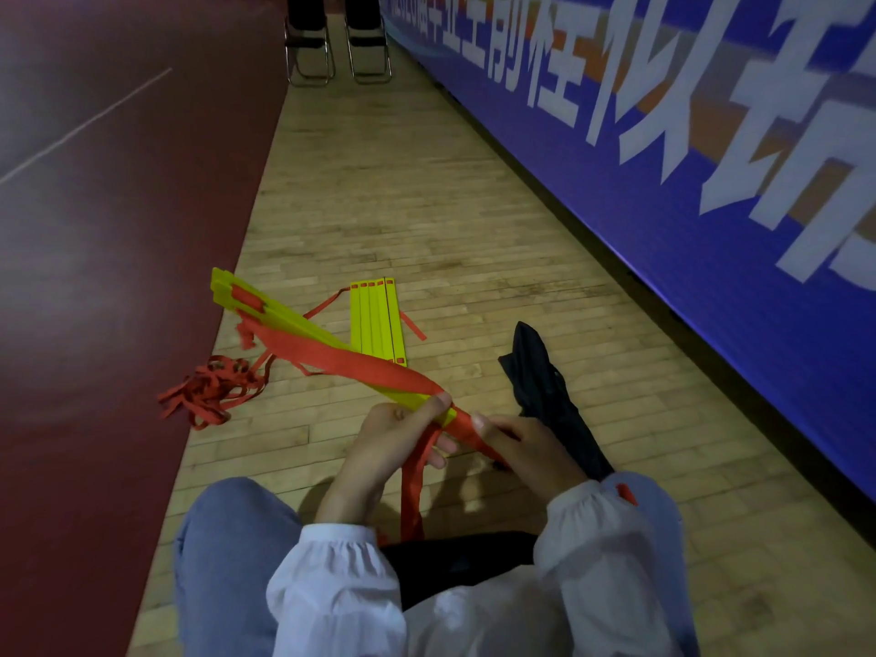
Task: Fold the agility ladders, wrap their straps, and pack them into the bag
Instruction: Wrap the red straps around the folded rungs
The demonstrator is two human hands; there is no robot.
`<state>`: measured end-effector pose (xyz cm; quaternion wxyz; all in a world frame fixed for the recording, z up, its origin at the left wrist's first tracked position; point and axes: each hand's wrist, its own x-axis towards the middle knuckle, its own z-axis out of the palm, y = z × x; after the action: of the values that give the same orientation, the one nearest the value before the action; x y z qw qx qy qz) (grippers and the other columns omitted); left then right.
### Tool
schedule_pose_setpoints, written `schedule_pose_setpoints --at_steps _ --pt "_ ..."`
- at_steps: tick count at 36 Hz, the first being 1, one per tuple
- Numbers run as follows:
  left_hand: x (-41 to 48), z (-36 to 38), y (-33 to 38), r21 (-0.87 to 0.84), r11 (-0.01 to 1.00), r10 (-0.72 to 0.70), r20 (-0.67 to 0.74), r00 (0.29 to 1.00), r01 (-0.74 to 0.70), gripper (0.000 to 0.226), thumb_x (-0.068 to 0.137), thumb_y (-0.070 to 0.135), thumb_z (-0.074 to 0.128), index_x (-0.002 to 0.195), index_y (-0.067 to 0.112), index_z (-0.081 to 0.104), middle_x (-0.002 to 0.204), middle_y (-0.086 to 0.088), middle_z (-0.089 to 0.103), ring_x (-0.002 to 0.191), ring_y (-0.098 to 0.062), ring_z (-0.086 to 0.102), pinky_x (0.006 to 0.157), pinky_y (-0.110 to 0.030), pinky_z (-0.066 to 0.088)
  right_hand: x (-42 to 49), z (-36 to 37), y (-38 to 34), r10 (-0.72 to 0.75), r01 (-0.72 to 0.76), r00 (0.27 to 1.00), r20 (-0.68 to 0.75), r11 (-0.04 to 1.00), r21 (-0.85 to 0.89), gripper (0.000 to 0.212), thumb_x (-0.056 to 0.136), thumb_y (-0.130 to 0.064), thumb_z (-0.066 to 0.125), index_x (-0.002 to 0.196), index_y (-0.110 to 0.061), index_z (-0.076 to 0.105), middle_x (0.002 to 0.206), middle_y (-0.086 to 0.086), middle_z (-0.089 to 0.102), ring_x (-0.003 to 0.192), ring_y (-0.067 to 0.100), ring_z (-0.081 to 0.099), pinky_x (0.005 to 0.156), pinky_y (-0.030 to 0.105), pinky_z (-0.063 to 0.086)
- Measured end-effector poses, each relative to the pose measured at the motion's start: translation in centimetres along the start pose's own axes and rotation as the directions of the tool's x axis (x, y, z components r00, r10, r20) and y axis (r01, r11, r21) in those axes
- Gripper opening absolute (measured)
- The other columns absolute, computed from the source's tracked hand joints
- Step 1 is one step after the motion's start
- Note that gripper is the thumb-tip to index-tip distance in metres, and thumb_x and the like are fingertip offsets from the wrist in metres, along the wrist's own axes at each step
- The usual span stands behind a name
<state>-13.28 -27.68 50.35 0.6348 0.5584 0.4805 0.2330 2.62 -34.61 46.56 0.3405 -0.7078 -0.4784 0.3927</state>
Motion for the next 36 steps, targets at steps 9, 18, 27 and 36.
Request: schedule_pose_setpoints --at_steps 9,18,27,36 --pt "0.0 0.0 0.2 -0.033 0.999 -0.006 0.019 1.0 0.007 0.047 0.088 0.049 0.059 0.08 0.004 0.073 0.077 -0.017 0.074 0.052 -0.017 0.061 0.051 -0.022 0.05 0.3 0.0 0.5 -0.014 0.014 0.997 -0.077 1.0 0.0 0.064 0.069 -0.079 0.04 0.089 -0.028 0.072 0.079 -0.001 0.069 0.081 0.02 0.066 0.084 0.046 0.052" --pt "0.2 -0.7 0.1 -0.046 0.997 -0.059 0.034 0.998 0.061 0.058 0.085 0.054 0.057 0.094 -0.002 0.071 0.076 -0.016 0.072 0.051 -0.017 0.062 0.06 -0.027 0.051 0.5 1.0 -0.3 -0.039 0.024 0.972 -0.233 0.998 -0.063 0.026 0.088 -0.057 0.055 0.095 -0.035 0.067 0.093 -0.013 0.068 0.092 0.009 0.063 0.08 0.031 0.05" --pt "0.4 -0.2 0.0 -0.095 0.995 -0.039 -0.019 0.999 0.037 0.044 0.09 0.039 0.061 0.092 -0.004 0.07 0.069 -0.011 0.07 0.044 -0.012 0.057 0.043 -0.017 0.045 0.5 1.1 -0.5 -0.072 0.019 0.932 -0.354 0.989 -0.149 0.051 0.082 -0.058 0.063 0.116 -0.02 0.066 0.1 -0.005 0.059 0.096 0.017 0.061 0.084 0.034 0.048" --pt "0.8 -0.2 -0.4 -0.161 0.987 -0.025 -0.104 0.994 0.008 0.033 0.096 0.024 0.057 0.073 0.002 0.066 0.052 -0.006 0.065 0.035 -0.01 0.053 0.037 -0.016 0.041 0.8 2.2 -0.7 -0.047 -0.001 0.93 -0.365 0.992 -0.128 0.046 0.077 -0.048 0.074 0.114 -0.021 0.067 0.103 -0.003 0.059 0.101 0.019 0.06 0.09 0.043 0.049"
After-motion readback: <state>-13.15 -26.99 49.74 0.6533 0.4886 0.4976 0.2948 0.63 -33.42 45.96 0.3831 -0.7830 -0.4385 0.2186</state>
